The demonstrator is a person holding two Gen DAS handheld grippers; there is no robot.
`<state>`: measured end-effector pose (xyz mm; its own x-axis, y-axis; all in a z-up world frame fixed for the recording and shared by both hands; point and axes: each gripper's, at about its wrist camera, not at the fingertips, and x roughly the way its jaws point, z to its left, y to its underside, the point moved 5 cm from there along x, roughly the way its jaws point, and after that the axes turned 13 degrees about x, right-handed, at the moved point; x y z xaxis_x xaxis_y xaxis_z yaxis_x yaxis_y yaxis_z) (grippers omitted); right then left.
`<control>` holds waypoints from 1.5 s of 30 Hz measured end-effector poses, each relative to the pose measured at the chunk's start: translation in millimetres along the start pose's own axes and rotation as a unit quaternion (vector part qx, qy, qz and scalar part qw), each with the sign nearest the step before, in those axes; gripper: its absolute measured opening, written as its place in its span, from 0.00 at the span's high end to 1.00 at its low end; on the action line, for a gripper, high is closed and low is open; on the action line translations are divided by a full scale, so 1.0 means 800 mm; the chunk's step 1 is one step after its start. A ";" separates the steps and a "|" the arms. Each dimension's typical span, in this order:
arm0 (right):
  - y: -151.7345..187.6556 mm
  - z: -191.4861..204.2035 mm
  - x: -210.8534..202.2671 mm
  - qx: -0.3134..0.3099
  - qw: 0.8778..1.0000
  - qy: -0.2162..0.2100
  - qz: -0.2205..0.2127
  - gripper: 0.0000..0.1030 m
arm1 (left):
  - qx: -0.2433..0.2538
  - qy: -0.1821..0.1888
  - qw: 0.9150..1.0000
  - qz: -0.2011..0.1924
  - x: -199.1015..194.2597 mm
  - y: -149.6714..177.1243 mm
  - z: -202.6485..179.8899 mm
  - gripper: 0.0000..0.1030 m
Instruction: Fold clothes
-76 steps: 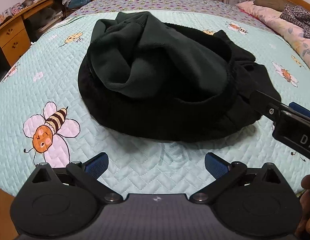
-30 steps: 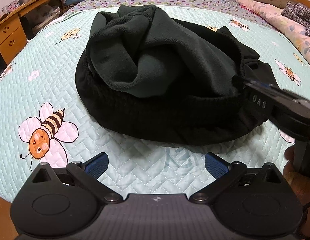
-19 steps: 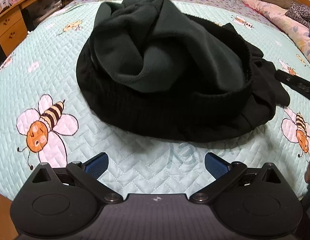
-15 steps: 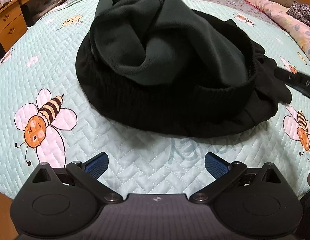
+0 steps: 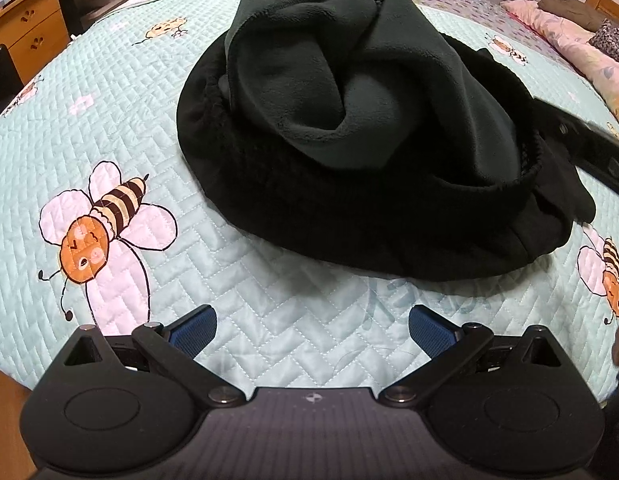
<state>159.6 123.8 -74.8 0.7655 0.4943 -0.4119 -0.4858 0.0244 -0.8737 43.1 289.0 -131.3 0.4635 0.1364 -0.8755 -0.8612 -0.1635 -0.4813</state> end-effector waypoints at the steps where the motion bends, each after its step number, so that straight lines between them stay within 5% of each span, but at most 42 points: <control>1: -0.003 0.004 0.003 -0.011 1.000 0.012 -0.005 0.20 | -0.001 -0.001 1.000 0.000 0.000 0.000 0.001 0.01; 11: -0.009 -0.033 0.112 0.056 0.991 0.102 0.065 0.21 | -0.003 -0.011 1.000 0.002 -0.001 0.000 0.008 0.01; 13: 0.001 -0.035 0.125 0.042 0.990 0.110 0.075 0.43 | -0.002 -0.012 1.000 0.004 -0.002 0.001 0.008 0.01; 14: 0.007 -0.033 0.122 0.024 0.991 0.115 0.070 0.81 | -0.002 -0.013 1.000 0.005 -0.002 0.002 0.008 0.01; 17: 0.021 -0.027 0.110 -0.022 0.991 0.126 0.050 0.87 | -0.004 -0.015 1.000 0.008 -0.004 0.004 0.007 0.01; 27: -0.006 -0.050 -0.018 -0.122 0.971 0.190 -0.075 0.87 | -0.001 -0.024 1.000 -0.007 -0.025 0.007 0.004 0.01; 30: -0.003 -0.097 -0.028 -0.116 0.966 0.227 -0.052 0.86 | 0.003 -0.023 1.000 -0.006 -0.024 0.007 0.000 0.01; 32: 0.012 -0.139 -0.020 -0.076 0.968 0.239 0.001 0.78 | 0.012 -0.016 1.000 -0.004 -0.022 0.008 -0.006 0.01; 34: 0.030 -0.178 -0.015 0.011 0.976 0.205 0.070 0.77 | 0.022 -0.010 1.000 0.000 -0.020 0.010 -0.014 0.01; 37: 0.030 -0.198 -0.033 0.098 0.980 0.151 0.086 0.69 | 0.030 -0.004 1.000 0.004 -0.018 0.011 -0.020 0.01; 43: -0.021 -0.132 -0.081 0.082 0.994 0.069 0.006 0.61 | 0.016 -0.013 1.000 0.009 -0.015 0.012 -0.010 0.01; 45: -0.036 -0.092 -0.091 0.037 0.999 0.032 -0.024 0.49 | 0.010 -0.014 1.000 0.012 -0.013 0.013 -0.006 0.01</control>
<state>148.4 23.4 -38.5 0.8127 0.4341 -0.3886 -0.4763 0.1108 -0.8723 30.6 281.4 -127.2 0.4372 0.1592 -0.8852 -0.8762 -0.1466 -0.4591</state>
